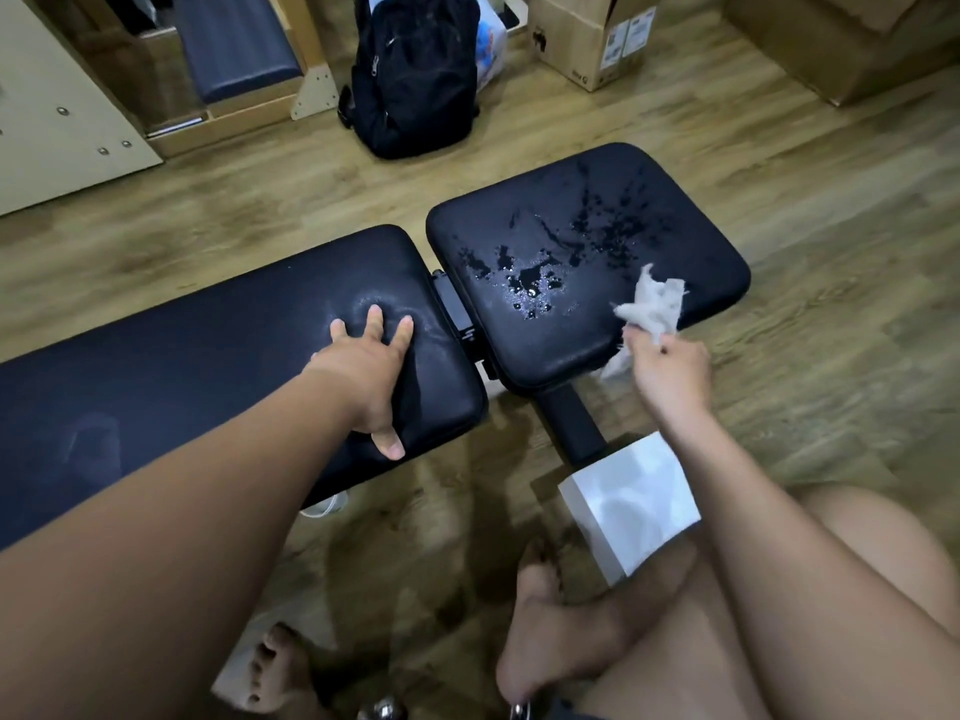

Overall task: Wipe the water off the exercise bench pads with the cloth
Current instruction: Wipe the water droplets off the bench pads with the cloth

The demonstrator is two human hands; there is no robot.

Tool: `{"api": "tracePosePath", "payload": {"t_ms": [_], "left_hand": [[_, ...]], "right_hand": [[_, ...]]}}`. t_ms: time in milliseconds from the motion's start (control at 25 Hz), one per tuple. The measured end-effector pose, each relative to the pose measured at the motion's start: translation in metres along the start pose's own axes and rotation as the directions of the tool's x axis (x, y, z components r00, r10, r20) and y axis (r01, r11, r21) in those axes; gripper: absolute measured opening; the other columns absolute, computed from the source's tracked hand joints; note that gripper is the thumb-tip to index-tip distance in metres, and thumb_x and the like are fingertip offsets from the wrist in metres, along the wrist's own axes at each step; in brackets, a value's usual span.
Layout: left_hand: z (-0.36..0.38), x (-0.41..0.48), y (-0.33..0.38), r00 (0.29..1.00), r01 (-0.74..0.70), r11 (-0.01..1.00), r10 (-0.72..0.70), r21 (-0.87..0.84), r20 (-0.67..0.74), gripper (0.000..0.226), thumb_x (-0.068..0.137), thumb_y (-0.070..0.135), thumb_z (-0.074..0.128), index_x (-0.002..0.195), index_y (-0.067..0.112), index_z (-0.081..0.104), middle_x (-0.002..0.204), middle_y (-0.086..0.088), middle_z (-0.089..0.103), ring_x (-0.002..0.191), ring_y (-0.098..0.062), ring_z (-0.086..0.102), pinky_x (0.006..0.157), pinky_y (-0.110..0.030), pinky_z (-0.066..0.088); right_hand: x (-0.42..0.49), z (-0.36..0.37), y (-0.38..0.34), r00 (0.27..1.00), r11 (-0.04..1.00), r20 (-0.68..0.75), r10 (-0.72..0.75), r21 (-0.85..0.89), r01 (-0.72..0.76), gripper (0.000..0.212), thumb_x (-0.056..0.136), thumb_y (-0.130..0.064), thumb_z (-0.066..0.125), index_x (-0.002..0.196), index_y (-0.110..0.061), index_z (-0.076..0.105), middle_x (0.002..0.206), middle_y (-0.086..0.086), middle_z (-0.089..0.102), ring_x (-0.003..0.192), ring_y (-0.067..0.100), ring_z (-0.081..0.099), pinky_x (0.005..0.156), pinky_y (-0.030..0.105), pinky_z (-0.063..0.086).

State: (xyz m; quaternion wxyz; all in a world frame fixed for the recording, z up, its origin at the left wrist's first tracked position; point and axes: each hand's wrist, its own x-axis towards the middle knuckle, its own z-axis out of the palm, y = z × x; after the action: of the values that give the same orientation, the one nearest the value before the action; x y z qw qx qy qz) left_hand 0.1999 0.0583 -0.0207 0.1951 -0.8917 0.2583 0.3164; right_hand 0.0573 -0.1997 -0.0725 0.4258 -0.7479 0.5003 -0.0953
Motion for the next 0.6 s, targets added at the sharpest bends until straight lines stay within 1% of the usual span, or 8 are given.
{"api": "tracePosePath", "payload": {"t_ms": [80,120,240,320,400,480,560,600], "left_hand": [[0.001,0.0,-0.001,1.0,-0.004,1.0,0.004,0.008,-0.003,0.158,0.047,0.052,0.093,0.149,0.03,-0.026,0.161,-0.006,-0.021,0.145,-0.05,-0.004,0.105,-0.059,0.039],[0.0,0.0,-0.001,1.0,-0.004,1.0,0.004,0.013,-0.002,0.158,0.047,0.052,0.092,0.149,0.03,-0.026,0.161,-0.006,-0.021,0.145,-0.05,-0.004,0.105,-0.059,0.039],[-0.001,0.0,0.001,1.0,-0.007,1.0,0.007,0.024,0.008,0.158,0.048,0.052,0.092,0.149,0.028,-0.026,0.161,-0.008,-0.023,0.145,-0.051,-0.004,0.105,-0.059,0.039],[-0.004,0.0,0.003,1.0,-0.003,1.0,0.003,0.027,0.019,0.158,0.049,0.051,0.092,0.149,0.025,-0.027,0.16,-0.01,-0.024,0.145,-0.052,-0.004,0.105,-0.061,0.038],[-0.005,0.0,0.005,0.999,-0.002,0.999,0.001,0.037,0.036,0.158,0.05,0.05,0.092,0.149,0.022,-0.028,0.159,-0.013,-0.026,0.144,-0.054,-0.004,0.106,-0.062,0.036],[-0.005,0.0,0.007,0.999,-0.011,0.999,0.009,0.038,0.041,0.158,0.051,0.05,0.092,0.148,0.02,-0.029,0.159,-0.014,-0.026,0.143,-0.055,-0.004,0.107,-0.063,0.034],[-0.007,-0.001,0.006,0.999,-0.008,0.999,0.006,0.034,0.037,0.157,0.052,0.05,0.091,0.148,0.021,-0.029,0.159,-0.013,-0.027,0.143,-0.054,-0.005,0.107,-0.064,0.033],[-0.008,-0.003,0.006,0.999,-0.005,1.0,0.003,0.029,0.046,0.156,0.053,0.05,0.091,0.148,0.021,-0.029,0.158,-0.013,-0.027,0.143,-0.054,-0.006,0.107,-0.064,0.032]], "right_hand": [[0.008,-0.004,0.0,0.995,0.993,-0.095,0.013,0.115,-0.002,0.04,0.083,-0.045,0.056,0.053,-0.02,0.045,0.067,0.006,0.047,0.07,0.025,0.042,0.07,0.032,0.038],[0.009,-0.003,0.001,0.99,0.987,-0.141,0.023,0.159,0.0,0.039,0.081,-0.043,0.059,0.055,-0.019,0.042,0.066,0.003,0.046,0.069,0.025,0.042,0.069,0.032,0.038],[0.004,0.0,0.003,0.966,0.96,-0.246,0.086,0.281,-0.014,0.027,0.079,-0.038,0.065,0.082,-0.018,0.048,0.08,-0.005,0.056,0.081,0.025,0.055,0.077,0.033,0.045],[-0.01,0.009,0.005,0.979,0.951,-0.2,0.046,0.308,0.018,0.024,0.081,-0.035,0.065,0.091,-0.022,0.048,0.088,-0.006,0.059,0.088,0.025,0.059,0.079,0.033,0.046],[-0.029,0.028,0.011,0.989,0.96,-0.047,-0.14,0.239,0.147,0.025,0.079,-0.038,0.065,0.09,-0.02,0.053,0.091,0.0,0.064,0.087,0.026,0.06,0.079,0.038,0.05],[-0.051,0.045,0.018,0.942,0.945,0.118,-0.313,0.132,0.298,0.025,0.072,-0.042,0.061,0.086,-0.021,0.056,0.086,0.002,0.064,0.082,0.027,0.061,0.076,0.043,0.051],[-0.048,0.046,0.015,0.928,0.934,0.123,-0.352,0.116,0.339,0.014,0.069,-0.037,0.058,0.08,-0.029,0.057,0.082,0.003,0.064,0.079,0.027,0.061,0.074,0.041,0.052],[-0.037,0.042,0.013,0.931,0.93,0.074,-0.359,0.119,0.349,0.008,0.07,-0.032,0.059,0.077,-0.028,0.058,0.081,0.005,0.065,0.076,0.028,0.061,0.072,0.038,0.051]]}}
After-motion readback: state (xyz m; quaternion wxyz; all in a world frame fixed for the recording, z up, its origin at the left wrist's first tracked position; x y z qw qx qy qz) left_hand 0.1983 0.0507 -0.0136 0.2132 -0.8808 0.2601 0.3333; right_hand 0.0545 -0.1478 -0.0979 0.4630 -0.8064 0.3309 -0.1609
